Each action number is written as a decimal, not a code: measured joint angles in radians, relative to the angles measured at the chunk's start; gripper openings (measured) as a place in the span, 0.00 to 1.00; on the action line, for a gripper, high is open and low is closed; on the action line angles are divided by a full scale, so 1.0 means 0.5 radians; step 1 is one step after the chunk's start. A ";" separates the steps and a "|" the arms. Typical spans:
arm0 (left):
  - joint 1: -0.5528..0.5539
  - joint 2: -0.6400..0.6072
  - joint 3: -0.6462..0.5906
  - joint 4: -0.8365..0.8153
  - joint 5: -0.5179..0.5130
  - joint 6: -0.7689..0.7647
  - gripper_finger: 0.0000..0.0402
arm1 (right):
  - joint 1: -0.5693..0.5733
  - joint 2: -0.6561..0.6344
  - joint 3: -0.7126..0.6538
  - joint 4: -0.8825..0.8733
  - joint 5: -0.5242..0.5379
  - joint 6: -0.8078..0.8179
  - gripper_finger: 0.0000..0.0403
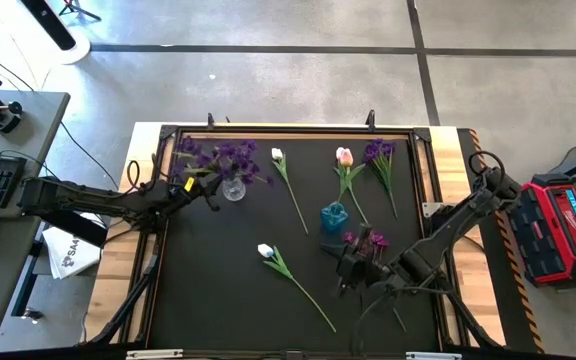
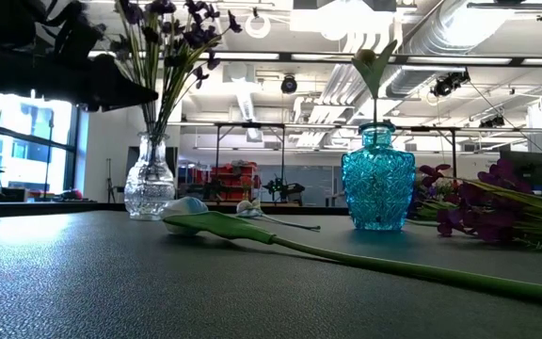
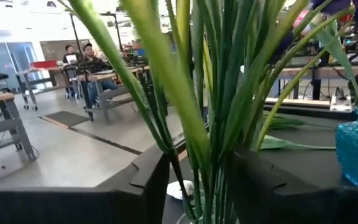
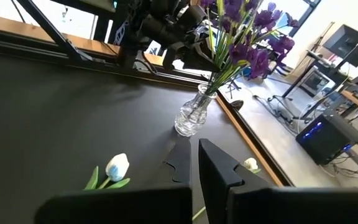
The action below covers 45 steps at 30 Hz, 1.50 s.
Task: Sort flowers into vase by color
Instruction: Put the bottom purple flowers into the transparent vase, then put the bottom white flower into the blue vase
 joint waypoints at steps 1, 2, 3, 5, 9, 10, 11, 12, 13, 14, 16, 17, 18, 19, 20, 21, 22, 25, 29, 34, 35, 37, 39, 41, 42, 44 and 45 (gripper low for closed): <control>0.000 0.000 0.000 0.000 0.005 -0.019 0.35 | 0.001 0.000 0.000 0.000 -0.007 0.009 0.00; 0.000 -0.001 0.000 0.000 0.006 -0.039 0.36 | 0.003 0.000 0.000 0.000 -0.018 0.013 0.00; 0.000 -0.004 0.004 -0.006 0.006 -0.050 0.37 | 0.005 0.000 0.000 0.000 -0.032 0.020 0.00; 0.000 -0.009 0.029 -0.028 0.006 -0.059 0.37 | 0.007 0.000 0.000 0.000 -0.064 0.051 0.00; -0.001 -0.011 0.117 -0.094 0.006 -0.062 0.37 | 0.007 0.000 0.000 0.000 -0.075 0.062 0.00; -0.001 -0.012 0.145 -0.135 0.006 -0.063 0.37 | 0.007 0.000 0.000 0.000 -0.075 0.062 0.00; 0.000 -0.011 0.176 -0.190 0.006 -0.066 0.37 | 0.007 0.000 0.000 0.000 -0.075 0.062 0.00; 0.000 -0.011 0.207 -0.255 0.006 -0.085 0.37 | 0.007 0.000 0.000 0.000 -0.075 0.062 0.00; 0.000 -0.011 0.238 -0.330 0.010 -0.111 0.37 | 0.007 0.000 0.000 0.000 -0.075 0.062 0.00; 0.003 -0.011 0.264 -0.401 0.014 -0.147 0.37 | 0.007 0.000 0.000 0.000 -0.075 0.062 0.00; 0.013 -0.011 0.290 -0.529 0.015 -0.222 0.37 | 0.007 -0.001 0.000 0.000 -0.075 0.062 0.00; 0.019 -0.011 0.292 -0.581 0.015 -0.270 0.37 | 0.007 0.000 0.000 0.000 -0.075 0.062 0.00; 0.027 -0.011 0.292 -0.628 0.015 -0.321 0.37 | 0.007 -0.001 0.000 0.000 -0.075 0.062 0.00; 0.032 -0.011 0.292 -0.665 0.015 -0.368 0.36 | 0.007 -0.001 0.000 0.000 -0.075 0.062 0.00; 0.038 -0.011 0.292 -0.692 0.015 -0.405 0.36 | 0.007 -0.001 0.000 0.000 -0.075 0.062 0.00; 0.040 -0.011 0.292 -0.714 0.015 -0.442 0.36 | 0.007 -0.001 0.000 0.000 -0.075 0.062 0.00; 0.041 -0.011 0.292 -0.730 0.015 -0.473 0.36 | 0.007 -0.001 0.001 0.000 -0.075 0.067 0.00; 0.040 -0.020 0.292 -0.752 0.036 -0.481 0.37 | 0.007 -0.001 0.001 -0.001 -0.078 0.103 0.00; 0.040 -0.063 0.317 -0.848 0.071 -0.516 0.41 | 0.007 -0.001 0.001 -0.001 -0.159 0.127 0.00; 0.040 -0.106 0.542 -1.533 0.086 -0.653 0.51 | 0.007 0.000 0.001 -0.006 -0.168 0.205 0.00; 0.041 -0.106 0.599 -1.671 0.117 -0.683 0.54 | 0.007 0.000 0.001 -0.011 -0.172 0.212 0.00; 0.041 -0.107 0.707 -1.914 0.185 -0.729 0.59 | 0.007 0.000 0.001 -0.014 -0.192 0.224 0.00; 0.040 -0.106 0.802 -2.109 0.227 -0.744 0.63 | 0.007 0.001 0.001 -0.014 -0.201 0.224 0.00; 0.038 -0.106 0.889 -2.292 0.233 -0.774 0.67 | 0.007 0.002 0.001 -0.014 -0.202 0.224 0.00; 0.038 -0.107 0.932 -2.383 0.233 -0.792 0.68 | 0.007 0.002 0.001 -0.014 -0.202 0.224 0.00; 0.038 -0.106 1.019 -2.591 0.248 -0.843 0.69 | 0.007 0.002 0.001 -0.014 -0.202 0.224 0.00; 0.038 -0.107 1.059 -2.690 0.267 -0.877 0.69 | 0.007 0.003 0.001 -0.014 -0.202 0.224 0.00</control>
